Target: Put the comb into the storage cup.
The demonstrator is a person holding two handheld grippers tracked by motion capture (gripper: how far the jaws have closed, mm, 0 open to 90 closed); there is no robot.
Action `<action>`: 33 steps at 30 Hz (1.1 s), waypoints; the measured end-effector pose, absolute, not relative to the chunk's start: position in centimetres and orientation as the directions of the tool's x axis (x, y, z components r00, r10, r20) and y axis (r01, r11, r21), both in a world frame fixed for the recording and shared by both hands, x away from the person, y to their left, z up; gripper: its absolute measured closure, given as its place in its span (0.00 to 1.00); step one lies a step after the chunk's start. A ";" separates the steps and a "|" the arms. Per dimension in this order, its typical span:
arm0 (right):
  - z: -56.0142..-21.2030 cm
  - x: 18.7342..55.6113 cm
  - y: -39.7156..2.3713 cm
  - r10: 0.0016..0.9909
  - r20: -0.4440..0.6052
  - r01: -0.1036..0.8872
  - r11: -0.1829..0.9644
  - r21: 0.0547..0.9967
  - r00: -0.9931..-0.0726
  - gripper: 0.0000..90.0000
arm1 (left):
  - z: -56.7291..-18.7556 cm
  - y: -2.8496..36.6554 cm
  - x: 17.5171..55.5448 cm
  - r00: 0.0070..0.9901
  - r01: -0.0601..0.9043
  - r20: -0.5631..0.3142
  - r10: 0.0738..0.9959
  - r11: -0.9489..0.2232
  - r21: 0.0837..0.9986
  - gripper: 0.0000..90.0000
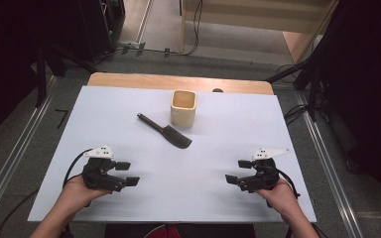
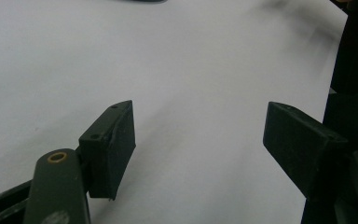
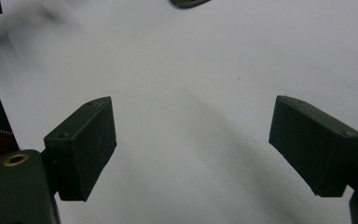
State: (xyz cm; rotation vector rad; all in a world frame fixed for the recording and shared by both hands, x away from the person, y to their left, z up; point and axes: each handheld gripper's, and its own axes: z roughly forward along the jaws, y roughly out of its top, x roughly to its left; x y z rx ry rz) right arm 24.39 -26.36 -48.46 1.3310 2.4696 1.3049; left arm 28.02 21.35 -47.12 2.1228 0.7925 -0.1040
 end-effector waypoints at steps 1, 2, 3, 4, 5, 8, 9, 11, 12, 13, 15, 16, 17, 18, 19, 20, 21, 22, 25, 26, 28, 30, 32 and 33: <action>-48.5 24.4 -26.3 0.704 0.327 0.667 0.275 0.693 -0.630 0.15 | -47.1 21.4 28.0 0.799 0.568 -0.338 0.498 -0.441 0.695 0.30; -48.5 24.5 -26.3 0.701 0.329 0.666 0.276 0.693 -0.633 0.15 | -47.1 21.4 28.0 0.801 0.565 -0.336 0.495 -0.441 0.698 0.30; -48.5 24.5 -26.2 0.697 0.332 0.666 0.279 0.692 -0.636 0.15 | -47.1 21.4 28.1 0.801 0.565 -0.337 0.496 -0.438 0.699 0.30; -48.5 24.5 -26.2 0.697 0.332 0.666 0.279 0.692 -0.636 0.15 | -47.0 21.4 28.1 0.800 0.565 -0.337 0.496 -0.437 0.700 0.30; -48.6 24.7 -26.1 0.695 0.328 0.665 0.287 0.690 -0.640 0.15 | -47.1 21.4 28.3 0.798 0.567 -0.338 0.499 -0.433 0.700 0.30; -48.7 24.9 -26.2 0.695 0.339 0.674 0.283 0.683 -0.635 0.15 | -47.1 21.3 28.6 0.794 0.573 -0.342 0.502 -0.433 0.695 0.30; -48.8 24.9 -26.2 0.698 0.341 0.678 0.280 0.680 -0.630 0.15 | -47.2 21.2 28.7 0.792 0.577 -0.344 0.504 -0.434 0.692 0.30; -48.8 24.9 -26.3 0.700 0.340 0.679 0.279 0.679 -0.628 0.15 | -47.2 21.2 28.7 0.792 0.577 -0.344 0.504 -0.435 0.691 0.30; -48.9 24.9 -26.4 0.702 0.341 0.680 0.275 0.679 -0.625 0.15 | -47.1 21.2 28.8 0.791 0.578 -0.341 0.509 -0.436 0.690 0.30; -48.9 24.9 -26.5 0.709 0.341 0.684 0.271 0.677 -0.618 0.15 | -47.1 21.2 28.8 0.789 0.578 -0.339 0.512 -0.434 0.691 0.30; -48.8 24.8 -26.6 0.714 0.340 0.685 0.265 0.678 -0.612 0.15 | -47.1 21.2 28.7 0.788 0.579 -0.334 0.517 -0.438 0.688 0.30; -48.8 24.7 -26.6 0.713 0.340 0.683 0.261 0.682 -0.613 0.15 | -47.2 21.2 28.7 0.789 0.578 -0.333 0.517 -0.440 0.687 0.30; -48.8 24.6 -26.7 0.713 0.341 0.683 0.261 0.682 -0.613 0.15 | -47.2 21.2 28.6 0.794 0.572 -0.328 0.513 -0.443 0.690 0.30; -48.7 24.6 -26.7 0.714 0.339 0.683 0.262 0.682 -0.612 0.15 | -47.2 21.2 28.6 0.796 0.569 -0.326 0.510 -0.446 0.691 0.30; -48.7 24.6 -26.7 0.714 0.339 0.683 0.262 0.682 -0.612 0.15 | -47.2 21.2 28.6 0.796 0.569 -0.326 0.510 -0.446 0.691 0.30; -48.6 24.4 -26.6 0.712 0.337 0.678 0.260 0.688 -0.616 0.15 | -47.2 21.2 28.6 0.798 0.566 -0.325 0.507 -0.449 0.691 0.30; -48.6 24.4 -26.6 0.712 0.337 0.678 0.260 0.688 -0.616 0.15 | -47.2 21.2 28.8 0.797 0.568 -0.329 0.506 -0.444 0.693 0.30; -48.6 24.4 -26.6 0.710 0.335 0.673 0.261 0.692 -0.620 0.15 | -47.2 21.2 28.9 0.792 0.576 -0.340 0.507 -0.434 0.693 0.30; -48.6 24.2 -26.6 0.709 0.334 0.675 0.266 0.688 -0.621 0.15 | -47.2 21.2 29.0 0.793 0.573 -0.340 0.505 -0.431 0.697 0.30; -48.6 24.2 -26.6 0.710 0.334 0.673 0.264 0.691 -0.620 0.15 | -47.2 21.2 29.0 0.793 0.574 -0.342 0.503 -0.432 0.696 0.30; -48.7 24.2 -26.7 0.710 0.334 0.673 0.262 0.692 -0.620 0.15 | -47.2 21.1 29.0 0.793 0.574 -0.339 0.507 -0.435 0.693 0.30; -48.8 24.3 -26.7 0.713 0.339 0.680 0.260 0.685 -0.614 0.15 | -47.2 21.0 29.1 0.793 0.576 -0.340 0.506 -0.440 0.689 0.31; -48.8 24.3 -26.7 0.712 0.339 0.680 0.259 0.686 -0.614 0.15 | -47.2 21.0 29.0 0.794 0.576 -0.340 0.505 -0.445 0.686 0.31; -48.8 24.4 -26.7 0.708 0.343 0.678 0.257 0.689 -0.617 0.15 | -47.2 21.0 28.8 0.799 0.569 -0.338 0.497 -0.444 0.692 0.31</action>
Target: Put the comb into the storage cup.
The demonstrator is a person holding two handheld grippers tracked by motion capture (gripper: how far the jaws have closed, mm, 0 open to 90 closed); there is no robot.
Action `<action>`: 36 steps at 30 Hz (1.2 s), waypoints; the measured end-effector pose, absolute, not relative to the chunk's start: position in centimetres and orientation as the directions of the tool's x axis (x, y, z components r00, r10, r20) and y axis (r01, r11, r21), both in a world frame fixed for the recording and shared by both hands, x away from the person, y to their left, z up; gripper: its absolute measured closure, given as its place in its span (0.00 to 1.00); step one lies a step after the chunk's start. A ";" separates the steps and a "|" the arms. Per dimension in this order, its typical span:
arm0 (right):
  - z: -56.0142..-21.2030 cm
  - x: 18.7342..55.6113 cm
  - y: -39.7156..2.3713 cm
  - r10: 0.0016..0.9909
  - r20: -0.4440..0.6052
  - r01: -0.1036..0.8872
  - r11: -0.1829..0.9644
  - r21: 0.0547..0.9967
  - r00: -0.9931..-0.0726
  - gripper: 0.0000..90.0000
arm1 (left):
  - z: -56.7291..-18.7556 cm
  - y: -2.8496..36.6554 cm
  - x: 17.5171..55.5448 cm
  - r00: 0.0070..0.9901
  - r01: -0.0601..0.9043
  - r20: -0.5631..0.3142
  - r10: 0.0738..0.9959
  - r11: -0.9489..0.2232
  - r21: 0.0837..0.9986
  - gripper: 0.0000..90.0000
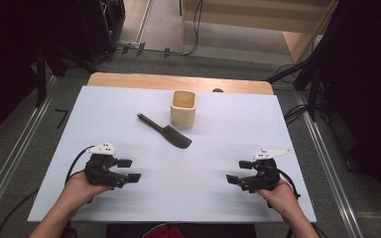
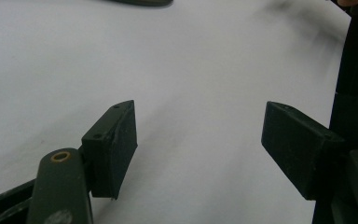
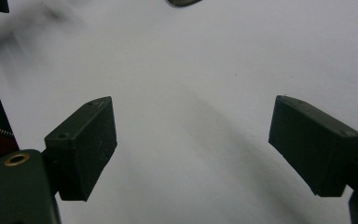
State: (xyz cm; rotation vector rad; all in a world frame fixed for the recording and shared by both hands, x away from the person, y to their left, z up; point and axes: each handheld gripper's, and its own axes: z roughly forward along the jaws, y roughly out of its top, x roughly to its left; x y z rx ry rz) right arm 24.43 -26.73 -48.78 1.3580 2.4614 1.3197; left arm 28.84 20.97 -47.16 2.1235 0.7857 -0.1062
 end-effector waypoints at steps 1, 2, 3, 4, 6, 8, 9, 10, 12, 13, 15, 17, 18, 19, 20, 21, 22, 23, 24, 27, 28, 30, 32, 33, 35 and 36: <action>-48.8 24.4 -26.7 0.708 0.343 0.678 0.257 0.689 -0.617 0.15 | -47.2 21.0 28.8 0.799 0.569 -0.338 0.497 -0.444 0.692 0.31; -48.7 24.5 -26.7 0.707 0.342 0.676 0.259 0.689 -0.619 0.15 | -47.2 21.0 28.8 0.799 0.569 -0.339 0.497 -0.445 0.691 0.31; -48.7 24.6 -26.7 0.707 0.344 0.676 0.254 0.691 -0.618 0.15 | -47.2 21.0 28.7 0.799 0.569 -0.334 0.500 -0.450 0.688 0.31; -48.7 24.6 -26.6 0.709 0.343 0.678 0.256 0.689 -0.616 0.15 | -47.1 21.2 28.5 0.801 0.566 -0.326 0.503 -0.456 0.687 0.31; -48.7 24.5 -26.6 0.705 0.340 0.675 0.263 0.689 -0.622 0.15 | -47.1 21.3 28.4 0.798 0.569 -0.331 0.503 -0.449 0.689 0.31; -48.6 24.4 -26.6 0.709 0.331 0.672 0.269 0.690 -0.623 0.15 | -47.1 21.3 28.4 0.797 0.569 -0.332 0.505 -0.445 0.691 0.31; -48.5 24.4 -26.6 0.708 0.330 0.669 0.267 0.693 -0.625 0.15 | -47.1 21.3 28.4 0.798 0.568 -0.330 0.505 -0.446 0.692 0.31; -48.5 24.4 -26.6 0.711 0.329 0.670 0.264 0.693 -0.621 0.15 | -47.1 21.3 28.3 0.798 0.567 -0.329 0.504 -0.448 0.691 0.31; -48.5 24.4 -26.6 0.711 0.330 0.671 0.263 0.693 -0.620 0.15 | -47.1 21.3 28.3 0.799 0.567 -0.329 0.504 -0.450 0.690 0.31; -48.5 24.4 -26.6 0.712 0.330 0.672 0.265 0.691 -0.620 0.15 | -47.1 21.3 28.3 0.798 0.568 -0.330 0.504 -0.448 0.691 0.31; -48.5 24.5 -26.6 0.710 0.331 0.672 0.267 0.691 -0.622 0.15 | -47.2 21.3 28.4 0.796 0.570 -0.332 0.506 -0.444 0.691 0.31; -48.6 24.5 -26.6 0.707 0.330 0.672 0.272 0.689 -0.625 0.15 | -47.2 21.4 28.5 0.795 0.572 -0.332 0.508 -0.445 0.689 0.31; -48.6 24.5 -26.6 0.707 0.330 0.672 0.272 0.689 -0.625 0.15 | -47.2 21.4 28.5 0.794 0.573 -0.332 0.508 -0.446 0.687 0.31; -48.6 24.5 -26.6 0.708 0.330 0.671 0.270 0.690 -0.624 0.15 | -47.2 21.3 28.5 0.791 0.577 -0.335 0.512 -0.443 0.686 0.31; -48.6 24.5 -26.6 0.708 0.329 0.670 0.270 0.691 -0.625 0.15 | -47.2 21.3 28.5 0.791 0.577 -0.335 0.512 -0.443 0.686 0.31; -48.6 24.5 -26.6 0.708 0.329 0.670 0.270 0.691 -0.625 0.15 | -47.2 21.3 28.5 0.791 0.577 -0.336 0.511 -0.442 0.687 0.31; -48.6 24.5 -26.7 0.709 0.330 0.672 0.270 0.689 -0.623 0.15 | -47.2 21.3 28.6 0.791 0.577 -0.337 0.510 -0.441 0.687 0.31; -48.6 24.4 -26.7 0.710 0.331 0.673 0.269 0.689 -0.622 0.15 | -47.2 21.3 28.6 0.791 0.578 -0.337 0.511 -0.442 0.686 0.31; -48.6 24.4 -26.6 0.710 0.330 0.672 0.268 0.690 -0.622 0.15 | -47.2 21.3 28.6 0.789 0.581 -0.341 0.511 -0.439 0.685 0.30; -48.6 24.4 -26.6 0.709 0.330 0.671 0.267 0.692 -0.623 0.15 | -47.3 21.1 28.6 0.778 0.595 -0.344 0.525 -0.443 0.670 0.30; -48.6 24.4 -26.6 0.710 0.329 0.671 0.269 0.690 -0.622 0.15 | -47.3 21.1 28.7 0.774 0.600 -0.343 0.532 -0.442 0.667 0.30; -48.6 24.4 -26.6 0.712 0.327 0.673 0.270 0.689 -0.621 0.15 | -47.3 21.1 28.7 0.760 0.614 -0.352 0.546 -0.427 0.664 0.29; -48.6 24.4 -26.7 0.714 0.327 0.673 0.269 0.689 -0.619 0.15 | -47.1 21.2 28.9 0.754 0.616 -0.353 0.554 -0.411 0.672 0.28; -48.6 24.4 -26.7 0.715 0.329 0.676 0.266 0.688 -0.617 0.15 | -47.0 21.3 28.9 0.747 0.621 -0.351 0.564 -0.406 0.670 0.28; -48.5 24.4 -26.7 0.714 0.331 0.674 0.263 0.690 -0.617 0.15 | -46.6 21.4 29.4 0.737 0.628 -0.337 0.586 -0.409 0.662 0.29; -48.5 24.4 -26.7 0.714 0.332 0.675 0.262 0.690 -0.616 0.15 | -46.6 21.4 29.4 0.737 0.628 -0.337 0.586 -0.409 0.662 0.29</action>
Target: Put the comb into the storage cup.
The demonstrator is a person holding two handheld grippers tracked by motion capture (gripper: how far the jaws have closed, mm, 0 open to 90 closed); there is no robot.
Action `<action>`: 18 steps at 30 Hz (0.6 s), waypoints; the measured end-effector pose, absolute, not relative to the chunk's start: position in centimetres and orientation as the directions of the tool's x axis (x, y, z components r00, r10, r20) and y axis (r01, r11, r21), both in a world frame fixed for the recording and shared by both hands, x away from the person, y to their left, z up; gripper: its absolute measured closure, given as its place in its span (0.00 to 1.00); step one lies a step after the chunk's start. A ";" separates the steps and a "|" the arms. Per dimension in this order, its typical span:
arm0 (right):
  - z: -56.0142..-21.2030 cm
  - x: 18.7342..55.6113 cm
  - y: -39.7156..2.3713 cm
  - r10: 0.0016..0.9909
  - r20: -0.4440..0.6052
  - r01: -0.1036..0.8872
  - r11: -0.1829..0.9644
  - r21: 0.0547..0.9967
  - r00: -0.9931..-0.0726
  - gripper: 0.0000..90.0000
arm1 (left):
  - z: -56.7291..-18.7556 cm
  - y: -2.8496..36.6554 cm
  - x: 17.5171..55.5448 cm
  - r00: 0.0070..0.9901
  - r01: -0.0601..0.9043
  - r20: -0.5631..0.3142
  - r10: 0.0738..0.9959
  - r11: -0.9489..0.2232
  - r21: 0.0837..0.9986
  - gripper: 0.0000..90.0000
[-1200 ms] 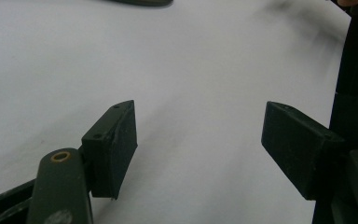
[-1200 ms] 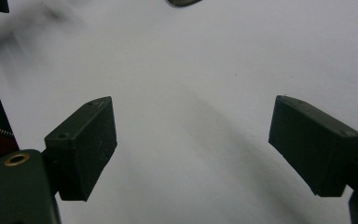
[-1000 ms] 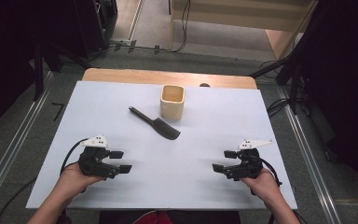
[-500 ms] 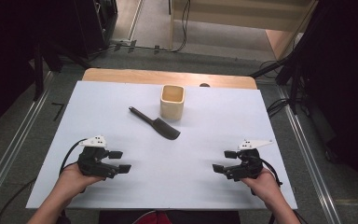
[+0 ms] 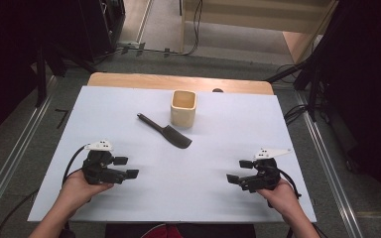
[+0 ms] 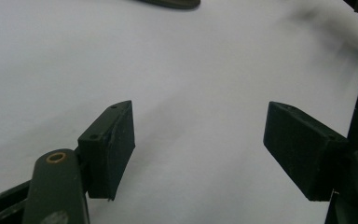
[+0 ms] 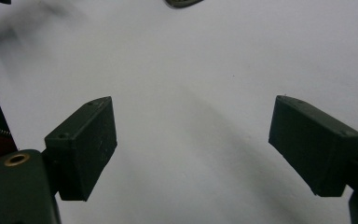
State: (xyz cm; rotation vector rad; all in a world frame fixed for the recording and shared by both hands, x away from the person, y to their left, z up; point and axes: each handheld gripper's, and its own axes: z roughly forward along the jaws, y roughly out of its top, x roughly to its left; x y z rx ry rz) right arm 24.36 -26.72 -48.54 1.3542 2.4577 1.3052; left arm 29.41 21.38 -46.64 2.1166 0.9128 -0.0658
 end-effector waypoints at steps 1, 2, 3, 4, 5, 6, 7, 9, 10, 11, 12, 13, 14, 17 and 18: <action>-48.5 24.4 -26.7 0.714 0.332 0.675 0.262 0.690 -0.616 0.15 | -46.5 21.5 29.6 0.734 0.630 -0.336 0.590 -0.406 0.662 0.29; -48.6 24.4 -26.7 0.713 0.329 0.673 0.266 0.690 -0.619 0.15 | -46.4 21.6 29.8 0.730 0.633 -0.337 0.595 -0.400 0.663 0.30; -48.5 24.3 -26.7 0.714 0.329 0.674 0.265 0.689 -0.618 0.15 | -46.2 21.7 30.0 0.724 0.637 -0.340 0.599 -0.394 0.662 0.30; -48.6 24.3 -26.6 0.714 0.328 0.673 0.267 0.690 -0.619 0.15 | -46.1 21.8 30.2 0.720 0.640 -0.342 0.604 -0.388 0.663 0.32; -48.6 24.4 -26.6 0.712 0.328 0.672 0.266 0.691 -0.620 0.15 | -46.0 21.8 30.4 0.720 0.637 -0.335 0.608 -0.387 0.666 0.33; -48.5 24.3 -26.6 0.712 0.327 0.672 0.268 0.691 -0.621 0.15 | -45.9 21.8 30.7 0.719 0.640 -0.337 0.608 -0.390 0.662 0.33; -48.5 24.3 -26.6 0.712 0.327 0.672 0.268 0.691 -0.621 0.15 | -45.9 21.8 30.7 0.719 0.640 -0.337 0.608 -0.390 0.662 0.33; -48.5 24.4 -26.6 0.711 0.329 0.671 0.267 0.692 -0.622 0.15 | -45.8 21.6 31.0 0.722 0.639 -0.337 0.604 -0.394 0.661 0.33; -48.6 24.4 -26.6 0.709 0.326 0.668 0.270 0.693 -0.625 0.15 | -45.6 21.4 31.2 0.730 0.632 -0.334 0.596 -0.405 0.661 0.33; -48.6 24.4 -26.5 0.710 0.325 0.668 0.271 0.693 -0.625 0.15 | -45.5 21.3 31.3 0.735 0.627 -0.332 0.592 -0.406 0.664 0.33; -48.5 24.4 -26.5 0.709 0.326 0.668 0.270 0.693 -0.625 0.15 | -45.5 21.3 31.3 0.735 0.627 -0.332 0.592 -0.406 0.664 0.33; -48.5 24.4 -26.5 0.709 0.327 0.669 0.268 0.694 -0.624 0.15 | -45.1 21.0 31.5 0.742 0.619 -0.326 0.586 -0.412 0.669 0.33; -48.5 24.4 -26.5 0.709 0.327 0.669 0.268 0.694 -0.624 0.15 | -45.1 21.0 31.5 0.742 0.619 -0.326 0.586 -0.412 0.669 0.33; -48.5 24.4 -26.6 0.709 0.329 0.668 0.265 0.696 -0.624 0.15 | -44.8 20.8 32.0 0.735 0.629 -0.324 0.595 -0.420 0.654 0.33; -48.5 24.4 -26.6 0.709 0.331 0.669 0.262 0.696 -0.622 0.15 | -44.6 20.8 32.2 0.735 0.630 -0.328 0.594 -0.418 0.655 0.33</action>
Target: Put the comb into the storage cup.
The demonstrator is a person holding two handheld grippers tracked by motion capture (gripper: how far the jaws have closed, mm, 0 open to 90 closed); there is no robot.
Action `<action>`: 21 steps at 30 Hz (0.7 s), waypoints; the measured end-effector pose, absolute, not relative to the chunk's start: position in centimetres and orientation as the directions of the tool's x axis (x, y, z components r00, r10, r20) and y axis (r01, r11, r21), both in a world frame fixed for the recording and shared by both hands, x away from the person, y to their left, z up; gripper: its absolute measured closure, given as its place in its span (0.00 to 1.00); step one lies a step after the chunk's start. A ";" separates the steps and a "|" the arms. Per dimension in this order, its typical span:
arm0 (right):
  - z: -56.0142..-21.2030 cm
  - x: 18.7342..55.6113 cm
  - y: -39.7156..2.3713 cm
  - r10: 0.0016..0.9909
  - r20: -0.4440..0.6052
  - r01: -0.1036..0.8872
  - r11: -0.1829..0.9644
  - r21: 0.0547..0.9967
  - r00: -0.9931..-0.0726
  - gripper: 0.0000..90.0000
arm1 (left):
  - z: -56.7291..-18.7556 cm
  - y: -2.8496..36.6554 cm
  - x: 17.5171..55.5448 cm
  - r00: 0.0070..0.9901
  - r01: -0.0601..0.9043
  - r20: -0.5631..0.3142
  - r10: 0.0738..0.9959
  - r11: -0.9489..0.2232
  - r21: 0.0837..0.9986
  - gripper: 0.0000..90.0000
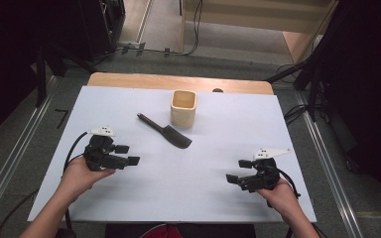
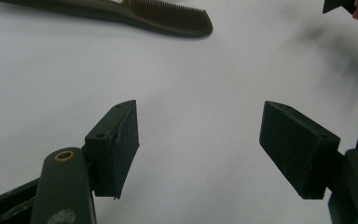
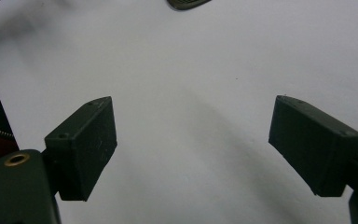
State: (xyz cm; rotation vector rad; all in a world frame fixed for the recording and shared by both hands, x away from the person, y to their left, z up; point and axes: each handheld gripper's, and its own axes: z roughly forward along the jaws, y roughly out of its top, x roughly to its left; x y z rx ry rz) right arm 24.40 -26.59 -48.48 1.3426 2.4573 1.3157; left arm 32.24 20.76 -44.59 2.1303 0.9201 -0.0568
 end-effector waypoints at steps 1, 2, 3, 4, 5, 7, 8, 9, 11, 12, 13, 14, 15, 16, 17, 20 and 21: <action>-48.5 24.4 -26.6 0.710 0.332 0.669 0.260 0.696 -0.621 0.15 | -44.2 20.8 32.7 0.737 0.626 -0.330 0.590 -0.412 0.662 0.33; -48.5 24.4 -26.6 0.710 0.332 0.669 0.260 0.696 -0.621 0.15 | -44.2 20.8 32.7 0.737 0.626 -0.330 0.590 -0.412 0.662 0.33; -48.4 24.4 -26.6 0.708 0.331 0.667 0.261 0.697 -0.623 0.15 | -44.1 20.8 32.9 0.737 0.623 -0.327 0.592 -0.407 0.668 0.33; -48.4 24.4 -26.6 0.708 0.331 0.667 0.261 0.697 -0.623 0.15 | -43.9 20.7 33.1 0.738 0.621 -0.322 0.593 -0.408 0.669 0.33; -48.4 24.4 -26.6 0.709 0.332 0.668 0.260 0.697 -0.622 0.15 | -43.8 20.7 33.3 0.740 0.619 -0.319 0.593 -0.412 0.669 0.33; -48.5 24.4 -26.6 0.708 0.331 0.666 0.260 0.699 -0.624 0.15 | -43.4 20.5 33.9 0.745 0.611 -0.319 0.586 -0.408 0.678 0.33; -48.5 24.4 -26.6 0.708 0.331 0.666 0.260 0.699 -0.624 0.15 | -43.4 20.5 33.9 0.745 0.611 -0.319 0.586 -0.408 0.678 0.33; -48.5 24.5 -26.5 0.707 0.333 0.668 0.261 0.696 -0.623 0.15 | -43.3 20.5 34.2 0.749 0.607 -0.320 0.580 -0.406 0.683 0.33; -48.6 24.6 -26.4 0.704 0.332 0.666 0.266 0.697 -0.628 0.15 | -43.2 20.2 34.6 0.748 0.606 -0.314 0.585 -0.408 0.683 0.33; -48.6 24.5 -26.4 0.704 0.334 0.668 0.265 0.696 -0.627 0.15 | -43.1 20.1 34.8 0.748 0.604 -0.310 0.587 -0.408 0.684 0.33; -48.6 24.5 -26.3 0.703 0.333 0.667 0.266 0.696 -0.628 0.15 | -42.9 19.9 35.1 0.750 0.592 -0.289 0.594 -0.409 0.695 0.33; -48.6 24.5 -26.3 0.702 0.335 0.667 0.264 0.697 -0.628 0.15 | -42.9 19.9 35.1 0.750 0.592 -0.289 0.594 -0.409 0.695 0.33; -48.6 24.6 -26.3 0.702 0.336 0.668 0.263 0.697 -0.627 0.15 | -42.7 19.8 35.4 0.752 0.590 -0.291 0.592 -0.406 0.698 0.33; -48.6 24.6 -26.3 0.702 0.336 0.668 0.263 0.697 -0.627 0.15 | -42.7 19.8 35.4 0.752 0.590 -0.291 0.592 -0.406 0.698 0.33; -48.6 24.6 -26.3 0.701 0.336 0.667 0.266 0.696 -0.629 0.15 | -42.5 19.7 35.6 0.751 0.590 -0.289 0.593 -0.408 0.696 0.33; -48.6 24.6 -26.2 0.704 0.334 0.668 0.265 0.695 -0.627 0.15 | -42.3 19.5 36.1 0.751 0.597 -0.303 0.587 -0.406 0.692 0.34; -48.6 24.7 -26.2 0.703 0.336 0.670 0.266 0.693 -0.627 0.15 | -42.2 19.3 36.2 0.754 0.593 -0.298 0.585 -0.412 0.692 0.34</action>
